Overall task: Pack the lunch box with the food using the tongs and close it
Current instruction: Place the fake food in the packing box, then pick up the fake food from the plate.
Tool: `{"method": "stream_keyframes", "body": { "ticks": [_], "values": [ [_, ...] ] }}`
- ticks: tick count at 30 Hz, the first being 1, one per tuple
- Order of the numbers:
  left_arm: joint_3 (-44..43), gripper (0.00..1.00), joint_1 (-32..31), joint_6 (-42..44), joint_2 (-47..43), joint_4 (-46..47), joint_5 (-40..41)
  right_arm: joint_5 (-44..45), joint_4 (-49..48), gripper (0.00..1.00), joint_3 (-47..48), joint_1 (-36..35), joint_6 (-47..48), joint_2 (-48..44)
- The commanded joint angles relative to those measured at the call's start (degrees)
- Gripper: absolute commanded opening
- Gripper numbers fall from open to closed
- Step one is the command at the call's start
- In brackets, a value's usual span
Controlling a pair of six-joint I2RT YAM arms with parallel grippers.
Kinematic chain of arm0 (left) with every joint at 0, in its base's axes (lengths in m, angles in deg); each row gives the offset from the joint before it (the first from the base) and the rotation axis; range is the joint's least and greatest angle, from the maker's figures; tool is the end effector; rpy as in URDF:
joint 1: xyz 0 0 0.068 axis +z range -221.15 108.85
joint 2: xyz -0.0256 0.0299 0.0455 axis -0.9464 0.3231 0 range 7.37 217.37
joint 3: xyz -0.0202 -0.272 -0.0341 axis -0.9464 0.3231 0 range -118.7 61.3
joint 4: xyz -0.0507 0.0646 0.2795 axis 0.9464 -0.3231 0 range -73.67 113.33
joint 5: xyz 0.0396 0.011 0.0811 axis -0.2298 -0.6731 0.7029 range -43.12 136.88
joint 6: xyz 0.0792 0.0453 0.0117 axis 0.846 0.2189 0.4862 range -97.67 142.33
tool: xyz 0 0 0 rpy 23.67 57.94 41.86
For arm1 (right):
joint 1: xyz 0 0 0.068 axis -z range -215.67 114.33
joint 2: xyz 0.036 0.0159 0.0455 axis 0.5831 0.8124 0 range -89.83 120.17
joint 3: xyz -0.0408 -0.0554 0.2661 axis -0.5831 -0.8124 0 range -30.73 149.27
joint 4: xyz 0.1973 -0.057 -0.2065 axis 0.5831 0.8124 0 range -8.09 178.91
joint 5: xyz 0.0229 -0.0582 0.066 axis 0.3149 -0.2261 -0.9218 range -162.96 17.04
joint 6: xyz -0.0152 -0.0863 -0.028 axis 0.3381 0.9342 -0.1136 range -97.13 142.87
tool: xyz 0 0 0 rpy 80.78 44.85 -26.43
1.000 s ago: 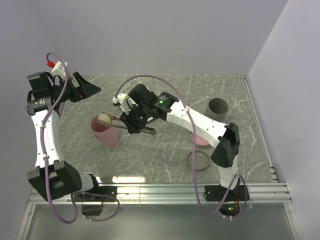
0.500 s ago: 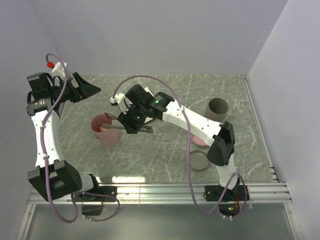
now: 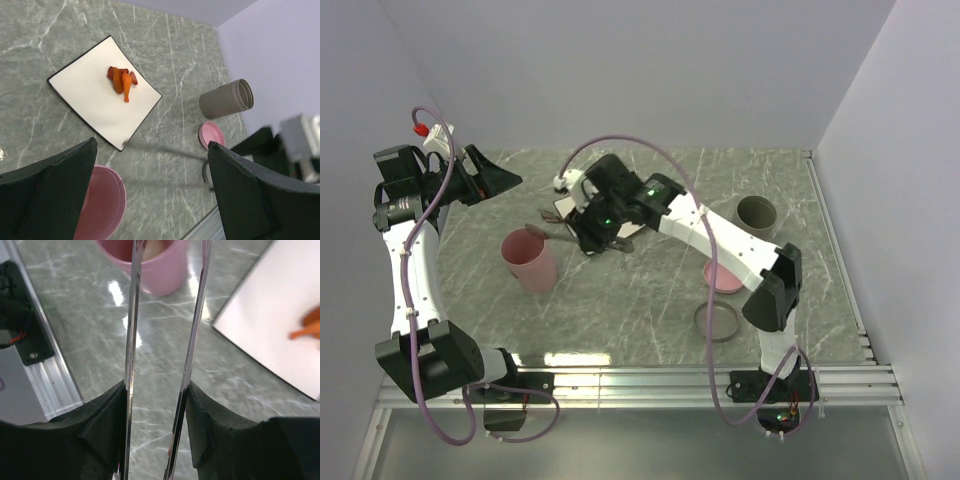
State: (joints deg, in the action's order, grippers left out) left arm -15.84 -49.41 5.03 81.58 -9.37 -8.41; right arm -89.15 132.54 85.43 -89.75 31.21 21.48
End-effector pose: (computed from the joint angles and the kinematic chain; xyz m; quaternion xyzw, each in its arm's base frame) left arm 0.3279 0.0577 0.3836 -0.0366 0.8000 -0.3838 0.4596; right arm 0.2713 0.4135 0.3347 -0.5206 0.7570 0.2650 0.2926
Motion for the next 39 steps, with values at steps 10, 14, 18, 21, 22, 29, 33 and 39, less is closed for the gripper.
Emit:
{"method": "stream_keyframes", "body": {
  "ticks": [10, 14, 18, 21, 22, 29, 33, 39],
  "values": [
    [0.2, 0.98, 0.3, 0.2, -0.7, 1.8, -1.8, 0.9, -4.0, 0.52, -7.8, 15.6, -3.6, -9.4],
    [0.1, 0.98, 0.4, 0.4, -0.7, 1.4, -1.7, 3.8, -5.1, 0.52, -9.8, 18.7, -4.1, -8.0],
    [0.2, 0.98, 0.4, 0.6, -0.6, 1.3, -1.4, 5.4, -5.4, 0.52, -11.1, 20.6, -4.1, -5.9],
    [0.3, 0.98, 0.3, 0.6, -0.6, 1.4, -1.3, 6.6, -6.5, 0.52, -13.3, 21.8, -3.2, -5.6],
    [0.3, 0.98, 0.4, 0.6, -0.5, 1.5, -1.4, 7.0, -6.6, 0.52, -14.2, 22.2, -2.7, -5.3],
    [0.5, 0.98, 0.4, 0.2, 0.1, 1.9, -1.6, 6.5, -6.9, 0.51, -16.8, 23.3, -1.0, -4.0],
    [0.3, 0.98, 0.3, 0.4, 0.2, 1.9, -1.6, 6.3, -7.9, 0.49, -18.4, 23.2, 1.2, -3.6],
    [0.4, 0.98, 0.4, 0.4, 0.4, 1.9, -1.7, 6.3, -7.7, 0.48, -19.1, 23.1, 3.3, -1.7]
  ]
}}
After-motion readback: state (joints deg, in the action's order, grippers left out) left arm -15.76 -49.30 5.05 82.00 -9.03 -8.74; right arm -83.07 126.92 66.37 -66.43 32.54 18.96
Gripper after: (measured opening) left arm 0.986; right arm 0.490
